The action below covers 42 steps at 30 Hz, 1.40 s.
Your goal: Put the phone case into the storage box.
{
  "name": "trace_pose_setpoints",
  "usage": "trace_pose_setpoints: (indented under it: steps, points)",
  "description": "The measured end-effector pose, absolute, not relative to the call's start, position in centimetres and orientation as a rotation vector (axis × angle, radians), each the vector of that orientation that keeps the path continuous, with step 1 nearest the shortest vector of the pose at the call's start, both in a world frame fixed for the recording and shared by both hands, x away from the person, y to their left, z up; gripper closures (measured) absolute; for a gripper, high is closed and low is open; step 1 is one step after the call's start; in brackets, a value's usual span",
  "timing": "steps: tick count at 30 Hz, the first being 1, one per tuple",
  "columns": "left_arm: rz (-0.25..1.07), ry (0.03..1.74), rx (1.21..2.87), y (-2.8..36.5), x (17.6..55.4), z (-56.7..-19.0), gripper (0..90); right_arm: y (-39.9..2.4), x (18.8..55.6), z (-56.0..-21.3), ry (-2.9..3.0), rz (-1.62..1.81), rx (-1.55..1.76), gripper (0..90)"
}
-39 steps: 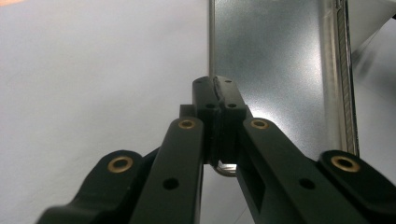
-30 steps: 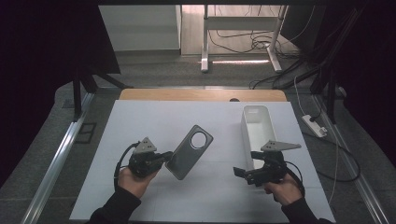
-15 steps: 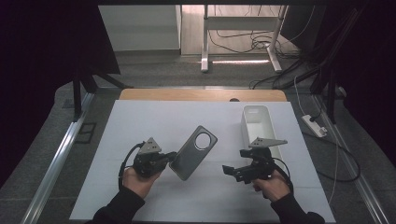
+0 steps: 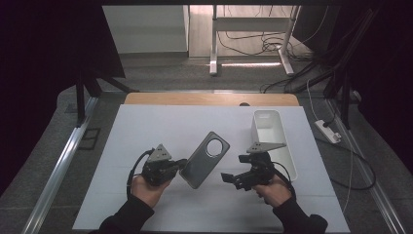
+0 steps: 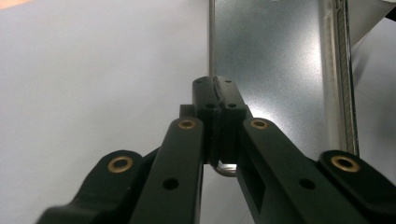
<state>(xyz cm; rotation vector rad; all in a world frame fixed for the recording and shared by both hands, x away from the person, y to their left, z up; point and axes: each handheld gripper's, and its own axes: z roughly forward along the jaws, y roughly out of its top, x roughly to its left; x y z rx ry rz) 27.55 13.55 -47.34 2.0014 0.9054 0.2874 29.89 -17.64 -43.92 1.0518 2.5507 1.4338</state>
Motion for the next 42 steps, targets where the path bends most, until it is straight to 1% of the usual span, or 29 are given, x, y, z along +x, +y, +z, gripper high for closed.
trace_pose_setpoints:
  steps: [8,18,28,31,34,37,39,40,41,42]
  points:
    - [0.297,0.891,1.994,13.1,27.4,-47.3,89.1,-16.1,30.7,-44.1,2.570,1.465,1.113,0.0]
    - [0.299,0.875,1.995,12.6,27.2,-47.3,89.1,-13.9,31.3,-44.2,2.608,1.392,1.139,0.0]
    - [0.312,0.871,1.994,12.5,27.0,-47.2,89.0,-12.8,32.1,-44.7,2.647,1.417,1.213,0.0]
    - [0.318,0.866,1.996,12.5,26.9,-47.1,89.1,-12.6,32.2,-44.8,2.645,1.413,1.198,7.0]
    - [0.326,0.860,1.998,12.4,26.8,-47.1,89.0,-12.7,32.3,-44.8,2.648,1.429,1.210,18.6]
    - [0.339,0.854,2.000,12.3,26.6,-47.0,89.1,-12.8,32.4,-44.8,2.646,1.463,1.224,34.2]
    - [0.342,0.853,1.999,12.3,26.6,-47.0,89.0,-12.8,32.4,-44.9,2.655,1.487,1.226,41.9]
    - [0.348,0.852,2.000,12.3,26.6,-47.0,89.0,-12.8,32.4,-44.9,2.655,1.487,1.226,41.9]
    - [0.355,0.850,2.002,12.3,26.5,-46.9,89.1,-12.8,32.5,-45.0,2.658,1.497,1.225,47.9]
    - [0.359,0.849,2.002,12.3,26.5,-46.9,89.0,-12.8,32.5,-45.0,2.666,1.509,1.225,51.5]
